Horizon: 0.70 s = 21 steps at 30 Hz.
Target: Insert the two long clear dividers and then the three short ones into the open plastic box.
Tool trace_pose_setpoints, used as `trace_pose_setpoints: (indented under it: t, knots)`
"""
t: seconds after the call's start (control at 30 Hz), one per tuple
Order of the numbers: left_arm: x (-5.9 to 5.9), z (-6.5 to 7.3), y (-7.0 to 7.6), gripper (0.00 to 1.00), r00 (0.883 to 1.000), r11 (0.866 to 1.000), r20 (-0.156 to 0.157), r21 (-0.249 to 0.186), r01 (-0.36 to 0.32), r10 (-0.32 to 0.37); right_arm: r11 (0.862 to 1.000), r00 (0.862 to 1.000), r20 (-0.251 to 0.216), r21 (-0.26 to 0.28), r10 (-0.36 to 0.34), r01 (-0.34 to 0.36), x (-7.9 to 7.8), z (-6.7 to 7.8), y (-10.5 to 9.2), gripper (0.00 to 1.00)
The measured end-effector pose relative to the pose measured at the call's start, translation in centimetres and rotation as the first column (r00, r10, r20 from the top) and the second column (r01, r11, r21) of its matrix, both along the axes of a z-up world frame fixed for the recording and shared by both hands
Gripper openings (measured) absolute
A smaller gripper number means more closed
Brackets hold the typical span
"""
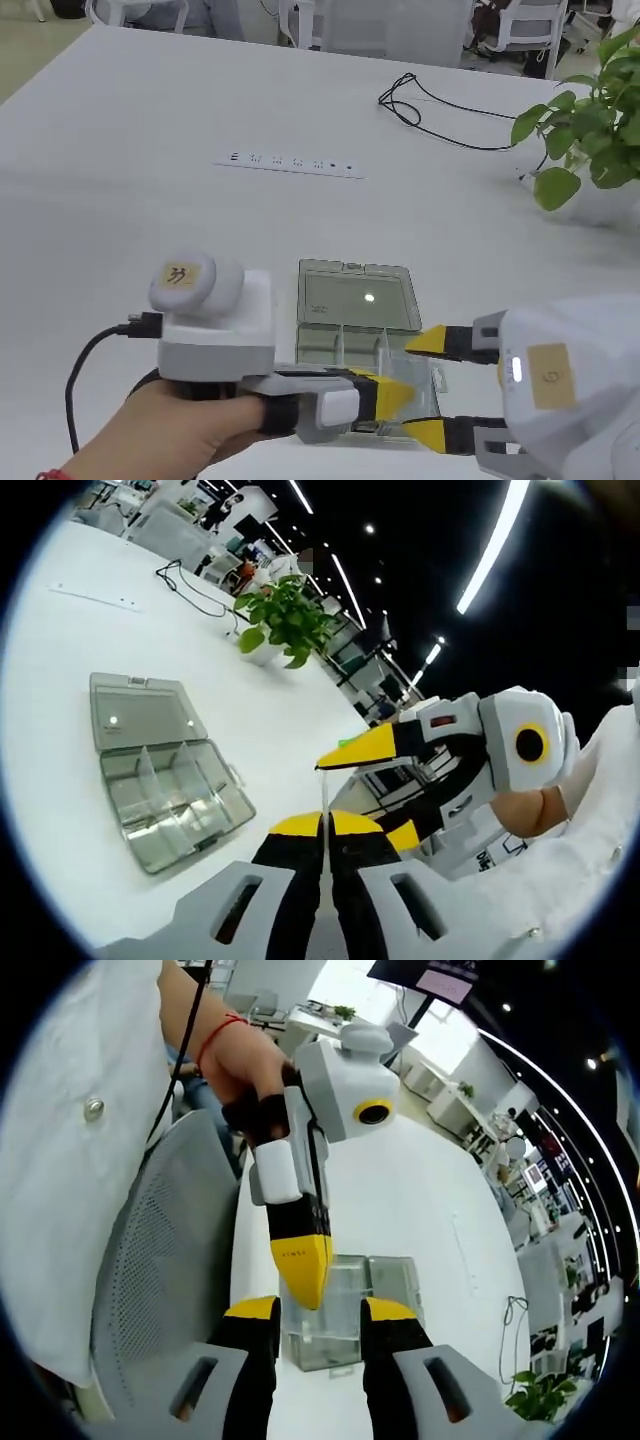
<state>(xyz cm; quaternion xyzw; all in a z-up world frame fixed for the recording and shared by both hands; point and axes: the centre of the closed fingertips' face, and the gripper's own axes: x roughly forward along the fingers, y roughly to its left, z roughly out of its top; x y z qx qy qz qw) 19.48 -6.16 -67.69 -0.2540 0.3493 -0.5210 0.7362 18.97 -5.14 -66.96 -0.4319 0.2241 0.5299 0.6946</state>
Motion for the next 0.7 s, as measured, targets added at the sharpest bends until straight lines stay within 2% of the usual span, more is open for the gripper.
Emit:
trace_pose_setpoints:
  t: [0.03,0.07,0.1,0.13,0.17,0.2,0.23,0.27,0.33,0.4,0.43,0.47,0.5,0.53,0.57,0.6,0.63,0.67,0.7]
  knots:
    - [0.0,0.1,0.0,0.00,1.000,1.000,0.003,-0.002,0.005,-0.005,1.000,1.000,-0.014,0.014,-0.004,0.004,-0.1,0.1,0.0,0.33]
    - [-0.2,0.3,0.1,0.00,1.000,1.000,0.023,-0.003,0.019,-0.018,1.000,1.000,-0.023,0.027,-0.009,0.010,0.0,0.4,-0.1,0.34]
    - [-0.2,0.3,0.1,0.00,0.998,1.000,0.053,0.007,0.028,-0.029,0.999,0.999,-0.031,0.038,-0.016,0.017,0.1,0.6,-0.3,0.34]
    - [-0.3,0.2,0.3,0.00,0.994,0.998,0.099,0.037,0.050,-0.053,0.997,0.998,-0.058,0.064,-0.028,0.031,0.2,0.8,-0.6,0.34]
    - [-0.4,0.0,0.3,0.00,0.990,0.997,0.125,0.055,0.063,-0.069,0.995,0.996,-0.086,0.092,-0.033,0.041,0.1,1.1,-0.6,0.33]
    - [-0.5,0.0,0.4,0.00,0.985,0.995,0.149,0.066,0.073,-0.082,0.990,0.991,-0.127,0.131,-0.038,0.055,0.1,1.6,-0.8,0.33]
    - [-0.7,0.1,0.3,0.00,0.977,0.993,0.187,0.067,0.096,-0.107,0.986,0.987,-0.155,0.155,-0.037,0.061,0.1,1.9,-0.9,0.32]
    - [-1.0,0.3,0.2,0.00,0.971,0.992,0.208,0.065,0.111,-0.122,0.983,0.983,-0.183,0.172,-0.027,0.059,0.1,2.1,-1.1,0.32]
    - [-1.6,1.1,0.0,0.00,0.949,0.987,0.273,0.052,0.152,-0.160,0.977,0.968,-0.251,0.207,0.004,0.050,-0.1,2.6,-1.5,0.30]
    - [-2.1,1.8,-0.3,0.00,0.918,0.980,0.344,0.043,0.194,-0.196,0.971,0.948,-0.316,0.235,0.038,0.040,-0.5,3.0,-1.7,0.27]
    - [-2.4,1.9,-0.4,0.00,0.903,0.975,0.369,0.053,0.215,-0.219,0.967,0.939,-0.339,0.252,0.052,0.038,-0.6,3.2,-1.7,0.25]
    - [-2.8,2.2,-0.5,0.00,0.875,0.969,0.420,0.064,0.239,-0.243,0.962,0.928,-0.368,0.270,0.066,0.039,-0.8,3.5,-1.6,0.24]
    - [-3.0,2.3,-0.6,0.00,0.859,0.964,0.442,0.067,0.256,-0.259,0.959,0.909,-0.410,0.280,0.078,0.044,-1.1,3.6,-1.6,0.24]
    - [-3.4,2.5,-0.7,0.00,0.846,0.959,0.458,0.071,0.273,-0.274,0.957,0.906,-0.413,0.288,0.093,0.033,-1.1,3.8,-1.5,0.23]
    - [-3.5,2.5,-0.7,0.00,0.837,0.957,0.469,0.072,0.282,-0.282,0.955,0.898,-0.425,0.296,0.112,0.021,-1.1,4.0,-1.4,0.22]
    - [-3.6,2.7,-0.8,0.00,0.832,0.955,0.475,0.074,0.288,-0.287,0.953,0.884,-0.449,0.301,0.130,0.013,-1.6,4.1,-1.1,0.22]
    - [-3.6,2.6,-0.8,0.00,0.829,0.953,0.476,0.076,0.293,-0.293,0.952,0.870,-0.468,0.307,0.157,-0.006,-2.0,4.1,-0.9,0.21]
    - [-3.8,2.8,-0.9,0.00,0.823,0.951,0.483,0.074,0.301,-0.299,0.952,0.864,-0.473,0.306,0.174,-0.023,-2.2,4.1,-0.7,0.20]
    - [-3.8,2.8,-0.9,0.00,0.819,0.949,0.488,0.074,0.307,-0.303,0.954,0.850,-0.492,0.298,0.188,-0.038,-2.5,3.9,-0.6,0.19]
